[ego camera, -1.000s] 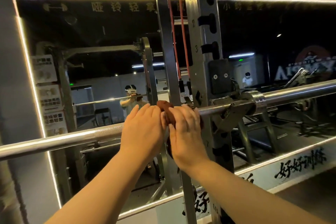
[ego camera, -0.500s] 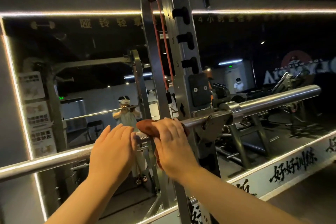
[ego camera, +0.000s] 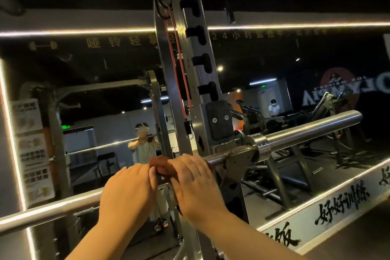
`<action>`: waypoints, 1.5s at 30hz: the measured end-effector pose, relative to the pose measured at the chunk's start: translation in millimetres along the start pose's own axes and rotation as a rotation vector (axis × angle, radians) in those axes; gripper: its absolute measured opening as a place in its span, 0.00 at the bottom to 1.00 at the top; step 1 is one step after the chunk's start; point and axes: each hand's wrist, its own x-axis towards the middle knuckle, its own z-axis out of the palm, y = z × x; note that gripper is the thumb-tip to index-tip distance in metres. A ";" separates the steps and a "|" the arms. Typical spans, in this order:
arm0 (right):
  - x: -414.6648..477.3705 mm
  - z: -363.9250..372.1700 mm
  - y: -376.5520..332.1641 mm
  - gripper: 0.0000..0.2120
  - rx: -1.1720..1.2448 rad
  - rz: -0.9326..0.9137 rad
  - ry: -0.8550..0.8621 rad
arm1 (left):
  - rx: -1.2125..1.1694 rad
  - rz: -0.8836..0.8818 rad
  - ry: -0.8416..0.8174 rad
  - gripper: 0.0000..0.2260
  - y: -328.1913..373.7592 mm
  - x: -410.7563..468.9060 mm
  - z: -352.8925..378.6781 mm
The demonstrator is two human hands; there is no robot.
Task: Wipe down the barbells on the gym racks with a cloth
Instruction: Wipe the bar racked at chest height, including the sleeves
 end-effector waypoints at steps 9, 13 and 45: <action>4.8 15.3 -22.6 0.18 0.160 0.129 0.094 | 0.016 -0.034 0.082 0.14 4.6 5.0 1.1; 0.2 4.1 10.5 0.21 0.028 -0.029 0.066 | 0.005 -0.060 0.090 0.19 8.6 5.2 -3.0; 30.2 55.9 -91.2 0.25 0.665 0.764 0.744 | -0.342 0.548 -0.625 0.25 -77.6 25.9 -24.2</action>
